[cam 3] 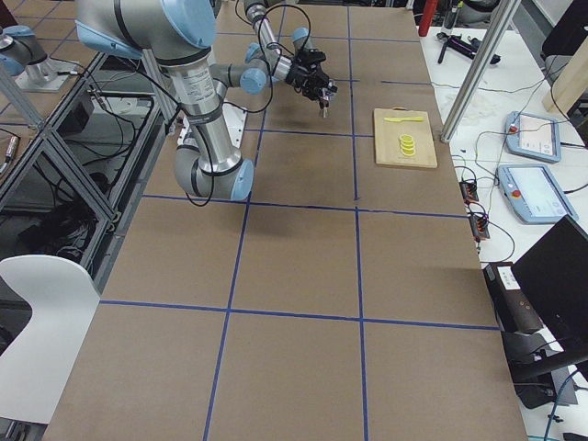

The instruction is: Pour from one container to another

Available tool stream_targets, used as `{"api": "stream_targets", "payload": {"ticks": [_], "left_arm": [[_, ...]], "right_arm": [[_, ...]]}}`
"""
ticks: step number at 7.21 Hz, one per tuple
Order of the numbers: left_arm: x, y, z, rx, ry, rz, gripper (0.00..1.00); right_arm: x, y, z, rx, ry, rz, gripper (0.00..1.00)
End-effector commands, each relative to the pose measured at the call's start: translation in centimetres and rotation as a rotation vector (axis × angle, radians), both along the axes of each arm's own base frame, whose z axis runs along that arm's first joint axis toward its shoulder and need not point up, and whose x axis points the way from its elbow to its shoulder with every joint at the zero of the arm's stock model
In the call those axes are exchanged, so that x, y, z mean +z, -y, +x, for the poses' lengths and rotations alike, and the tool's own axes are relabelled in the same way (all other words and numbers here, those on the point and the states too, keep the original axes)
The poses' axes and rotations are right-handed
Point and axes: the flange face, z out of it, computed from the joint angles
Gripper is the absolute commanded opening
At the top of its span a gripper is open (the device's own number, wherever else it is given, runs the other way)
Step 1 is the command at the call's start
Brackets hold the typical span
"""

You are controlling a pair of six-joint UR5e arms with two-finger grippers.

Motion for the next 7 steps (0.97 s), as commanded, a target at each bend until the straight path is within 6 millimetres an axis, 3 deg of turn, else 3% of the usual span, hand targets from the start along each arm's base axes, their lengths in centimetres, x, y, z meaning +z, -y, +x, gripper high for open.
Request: {"api": "stream_targets", "payload": {"ticks": [1, 7], "left_arm": [[0.00, 0.00, 0.00, 0.000, 0.000, 0.000, 0.00], [0.00, 0.00, 0.00, 0.000, 0.000, 0.000, 0.00]], "right_arm": [[-0.01, 0.00, 0.01, -0.001, -0.002, 0.001, 0.00], [0.08, 0.04, 0.01, 0.001, -0.016, 0.007, 0.00]]}}
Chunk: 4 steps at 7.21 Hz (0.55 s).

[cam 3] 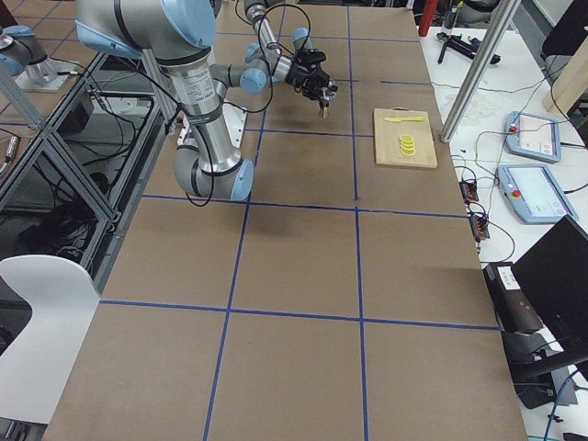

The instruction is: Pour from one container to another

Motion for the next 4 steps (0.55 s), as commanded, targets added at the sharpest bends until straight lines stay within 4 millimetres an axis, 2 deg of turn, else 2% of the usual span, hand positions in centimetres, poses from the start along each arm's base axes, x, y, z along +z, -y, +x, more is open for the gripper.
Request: {"api": "stream_targets", "payload": {"ticks": [1, 3, 4], "left_arm": [[0.0, 0.0, 0.0, 0.001, 0.000, 0.000, 0.00], [0.1, 0.0, 0.0, 0.000, 0.001, -0.001, 0.00], [0.1, 0.1, -0.1, -0.002, 0.001, -0.001, 0.00]], "right_arm": [[0.0, 0.1, 0.1, 0.002, 0.000, 0.002, 0.00], [-0.5, 0.1, 0.5, 0.006, 0.035, 0.002, 0.00], [-1.2, -0.1, 1.4, 0.005, 0.061, 0.004, 0.00]]}}
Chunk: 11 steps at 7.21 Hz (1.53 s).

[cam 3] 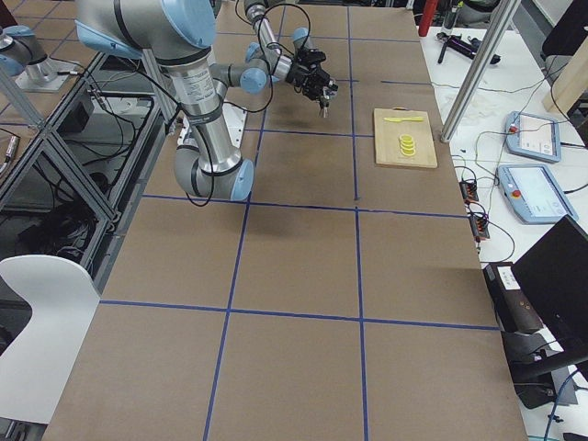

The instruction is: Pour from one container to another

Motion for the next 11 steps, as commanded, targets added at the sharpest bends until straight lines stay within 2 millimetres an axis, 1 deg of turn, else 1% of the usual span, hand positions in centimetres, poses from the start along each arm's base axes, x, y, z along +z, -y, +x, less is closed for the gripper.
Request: {"api": "stream_targets", "payload": {"ticks": [1, 2, 3, 4, 5, 6, 7, 8, 9, 10, 11], "left_arm": [[0.0, 0.0, 0.0, -0.001, 0.000, 0.000, 0.00], [0.0, 0.0, 0.0, -0.001, 0.000, 0.000, 0.00], [0.0, 0.0, 0.0, -0.001, 0.000, 0.000, 0.00], [0.0, 0.0, -0.1, 0.000, -0.001, 0.001, 0.00], [0.0, 0.0, -0.1, -0.001, -0.001, 0.001, 0.00], [0.0, 0.0, -0.2, 0.000, -0.005, 0.003, 0.00], [0.1, 0.0, -0.2, -0.001, -0.005, 0.003, 0.00], [-0.1, -0.1, -0.5, -0.001, -0.012, 0.007, 0.00], [-0.2, -0.2, -0.8, -0.001, -0.016, 0.009, 0.00], [-0.2, -0.3, -0.8, 0.000, -0.016, 0.009, 0.00], [-0.1, -0.4, -0.8, 0.000, -0.016, 0.009, 0.00]], "right_arm": [[-1.2, -0.2, 1.6, 0.012, 0.080, -0.003, 0.00], [-1.4, -0.2, 1.8, 0.029, 0.149, -0.017, 0.00], [-1.7, -0.4, 2.6, 0.028, 0.203, -0.032, 0.00], [-1.4, -0.4, 3.6, 0.031, 0.264, -0.022, 0.00], [0.0, -0.4, 4.1, 0.033, 0.362, -0.013, 0.00], [1.9, -0.4, 4.6, 0.018, 0.425, -0.018, 0.00], [2.5, -0.4, 5.0, 0.020, 0.468, -0.014, 0.00], [3.0, -0.2, 5.0, 0.038, 0.537, -0.042, 0.00], [3.9, 0.2, 5.2, 0.058, 0.609, -0.083, 0.00], [4.2, 0.4, 5.6, 0.066, 0.652, -0.087, 0.00], [5.2, 0.8, 5.7, 0.062, 0.640, -0.102, 0.00]]}}
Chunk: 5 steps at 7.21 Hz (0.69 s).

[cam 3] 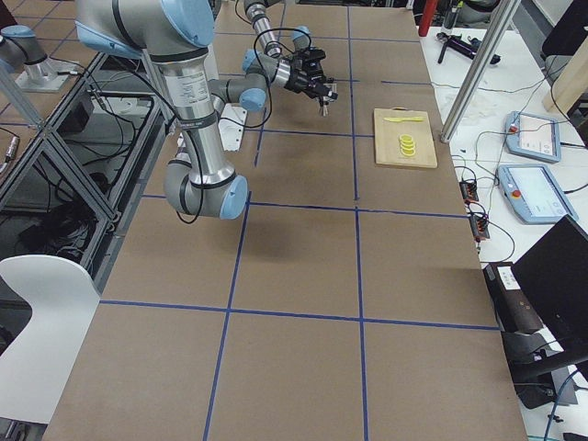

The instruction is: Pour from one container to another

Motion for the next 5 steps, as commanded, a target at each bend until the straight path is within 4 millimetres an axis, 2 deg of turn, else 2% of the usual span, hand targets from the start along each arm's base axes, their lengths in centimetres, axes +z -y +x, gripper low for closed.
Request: {"api": "stream_targets", "payload": {"ticks": [1, 2, 5], "left_arm": [[0.1, -0.1, -0.1, -0.001, -0.001, 0.000, 0.00], [-0.1, -0.3, -0.2, 0.001, -0.005, 0.002, 0.00], [0.2, -0.3, -0.3, 0.001, -0.002, 0.001, 0.00]], "right_arm": [[3.0, 0.6, 0.7, -0.007, -0.002, -0.030, 0.00], [4.0, 0.4, 1.1, -0.018, 0.043, -0.030, 0.00], [10.3, -0.1, 3.7, 0.028, 0.197, -0.079, 0.00]]}}
